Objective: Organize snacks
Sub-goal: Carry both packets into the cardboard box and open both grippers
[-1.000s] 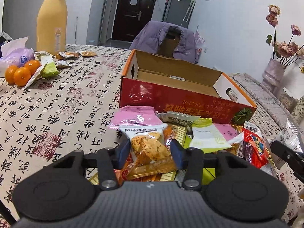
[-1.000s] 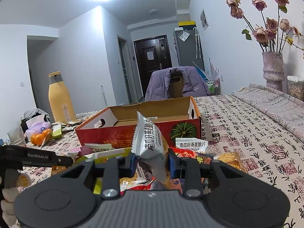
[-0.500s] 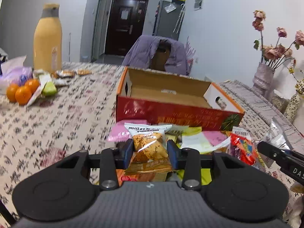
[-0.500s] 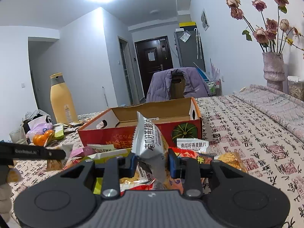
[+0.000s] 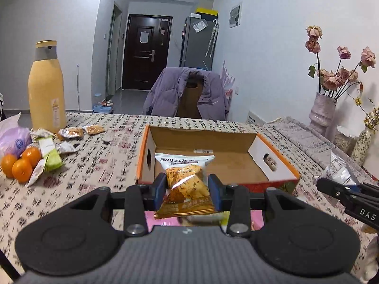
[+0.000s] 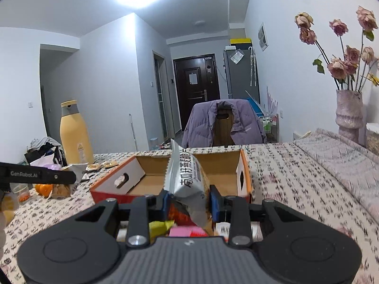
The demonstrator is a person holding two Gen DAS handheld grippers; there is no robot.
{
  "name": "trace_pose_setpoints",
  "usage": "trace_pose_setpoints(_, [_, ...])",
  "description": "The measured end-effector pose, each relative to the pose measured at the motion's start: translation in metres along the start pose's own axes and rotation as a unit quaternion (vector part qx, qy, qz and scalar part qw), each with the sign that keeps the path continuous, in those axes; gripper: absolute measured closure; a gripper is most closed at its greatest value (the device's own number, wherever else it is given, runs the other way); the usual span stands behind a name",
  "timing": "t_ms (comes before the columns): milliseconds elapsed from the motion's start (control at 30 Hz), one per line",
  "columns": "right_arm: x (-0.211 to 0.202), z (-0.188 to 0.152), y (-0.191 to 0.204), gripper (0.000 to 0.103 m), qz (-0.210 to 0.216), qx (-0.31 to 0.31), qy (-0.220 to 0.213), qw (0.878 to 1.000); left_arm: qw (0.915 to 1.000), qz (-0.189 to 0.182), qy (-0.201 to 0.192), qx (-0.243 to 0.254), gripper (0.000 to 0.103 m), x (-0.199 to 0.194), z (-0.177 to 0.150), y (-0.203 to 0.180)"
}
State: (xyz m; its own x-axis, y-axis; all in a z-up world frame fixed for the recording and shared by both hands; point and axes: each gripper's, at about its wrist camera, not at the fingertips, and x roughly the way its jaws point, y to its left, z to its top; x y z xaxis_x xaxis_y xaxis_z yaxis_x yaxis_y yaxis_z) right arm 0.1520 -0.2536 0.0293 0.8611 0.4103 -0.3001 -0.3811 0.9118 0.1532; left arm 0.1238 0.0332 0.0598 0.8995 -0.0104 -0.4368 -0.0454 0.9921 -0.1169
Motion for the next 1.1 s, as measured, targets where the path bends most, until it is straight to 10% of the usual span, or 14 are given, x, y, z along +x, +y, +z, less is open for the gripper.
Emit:
trace_pose_setpoints(500, [0.108, 0.054, -0.019, 0.071, -0.011, -0.003, 0.059, 0.998, 0.9983, 0.044, 0.037, 0.006, 0.064, 0.088, 0.046, -0.005])
trace_pose_setpoints(933, [0.195, 0.027, -0.026, 0.068, -0.035, 0.003, 0.181, 0.983, 0.9909, 0.084, 0.105, 0.011, 0.062, 0.166, 0.031, 0.000])
trace_pose_setpoints(1000, [0.195, 0.026, -0.026, 0.061, -0.038, 0.001, 0.185, 0.982, 0.9918, 0.076, 0.101, 0.014, 0.045, 0.165, 0.030, 0.000])
trace_pose_setpoints(1100, [0.190, 0.028, -0.029, 0.019, -0.036, 0.010, 0.175, 0.984, 0.9941, 0.069, 0.080, 0.025, 0.012, 0.156, 0.031, -0.002])
